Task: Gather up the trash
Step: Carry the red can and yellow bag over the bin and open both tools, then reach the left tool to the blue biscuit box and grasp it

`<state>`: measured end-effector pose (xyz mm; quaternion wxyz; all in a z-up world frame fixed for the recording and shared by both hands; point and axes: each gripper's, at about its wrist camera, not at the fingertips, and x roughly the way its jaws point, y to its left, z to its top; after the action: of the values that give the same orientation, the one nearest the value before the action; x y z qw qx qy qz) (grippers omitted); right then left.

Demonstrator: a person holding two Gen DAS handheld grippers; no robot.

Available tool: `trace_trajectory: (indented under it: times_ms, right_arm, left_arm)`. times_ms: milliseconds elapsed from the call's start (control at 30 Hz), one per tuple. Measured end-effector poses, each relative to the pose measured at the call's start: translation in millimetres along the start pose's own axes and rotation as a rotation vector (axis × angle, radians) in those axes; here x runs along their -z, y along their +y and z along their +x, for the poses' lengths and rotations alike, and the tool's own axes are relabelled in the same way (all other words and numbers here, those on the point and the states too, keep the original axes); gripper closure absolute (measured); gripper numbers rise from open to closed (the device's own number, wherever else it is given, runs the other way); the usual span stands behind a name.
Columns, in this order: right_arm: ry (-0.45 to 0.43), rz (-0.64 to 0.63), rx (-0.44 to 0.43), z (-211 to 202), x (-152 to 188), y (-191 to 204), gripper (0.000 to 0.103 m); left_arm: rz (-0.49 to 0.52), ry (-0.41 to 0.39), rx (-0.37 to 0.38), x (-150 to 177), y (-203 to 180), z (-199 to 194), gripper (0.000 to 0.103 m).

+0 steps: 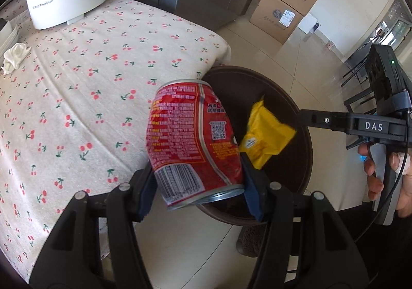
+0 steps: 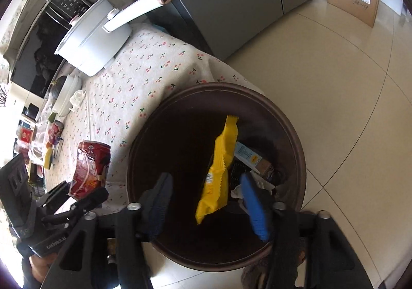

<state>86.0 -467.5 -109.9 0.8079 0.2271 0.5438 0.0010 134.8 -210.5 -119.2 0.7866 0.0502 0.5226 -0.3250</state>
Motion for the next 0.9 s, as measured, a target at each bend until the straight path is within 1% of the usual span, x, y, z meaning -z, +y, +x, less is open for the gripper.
trace_trajectory:
  times_ms: [133,267,367,433,467,500,667,733,800,900]
  right_arm:
    - [-0.013,-0.008,-0.008,-8.8,0.1,3.8,0.037]
    - [-0.022,-0.021,0.04,-13.4,2.3,2.7,0.036]
    - [-0.031,-0.024,0.076,-17.2,2.3,-2.7,0.036]
    - [-0.043,-0.029,0.104,-20.8,2.1,-6.3,0.035]
    - [-0.048,-0.034,0.117,-22.5,2.1,-8.0,0.034]
    - [-0.053,-0.038,0.127,-24.0,1.8,-8.3,0.034]
    - [-0.061,-0.053,0.13,-25.8,-1.8,-1.3,0.032]
    - [-0.062,-0.066,0.132,-24.9,-3.2,4.9,0.03]
    - [-0.064,-0.087,0.141,-24.4,-4.3,12.9,0.029]
    - [-0.069,-0.125,0.156,-22.9,-6.1,29.7,0.028]
  left_arm:
    - [0.038,0.026,0.01,-2.3,-9.7,12.6,0.043]
    - [0.067,0.055,0.016,-3.3,-20.2,27.1,0.043]
    - [0.084,0.057,0.026,-3.3,-26.6,33.5,0.043]
    - [0.083,0.045,0.013,-6.1,-26.3,31.8,0.035]
    - [0.077,0.03,-0.002,-7.3,-24.3,28.6,0.024]
    - [0.07,0.012,-0.008,-8.7,-22.2,24.3,0.017]
    - [0.037,-0.012,-0.031,-12.4,-4.7,4.6,0.015]
    - [0.024,-0.02,-0.047,-12.1,4.1,-3.3,0.012]
    - [0.011,-0.03,-0.068,-8.8,14.2,-13.0,0.007]
    - [-0.015,-0.045,-0.101,-3.5,29.9,-27.7,0.005]
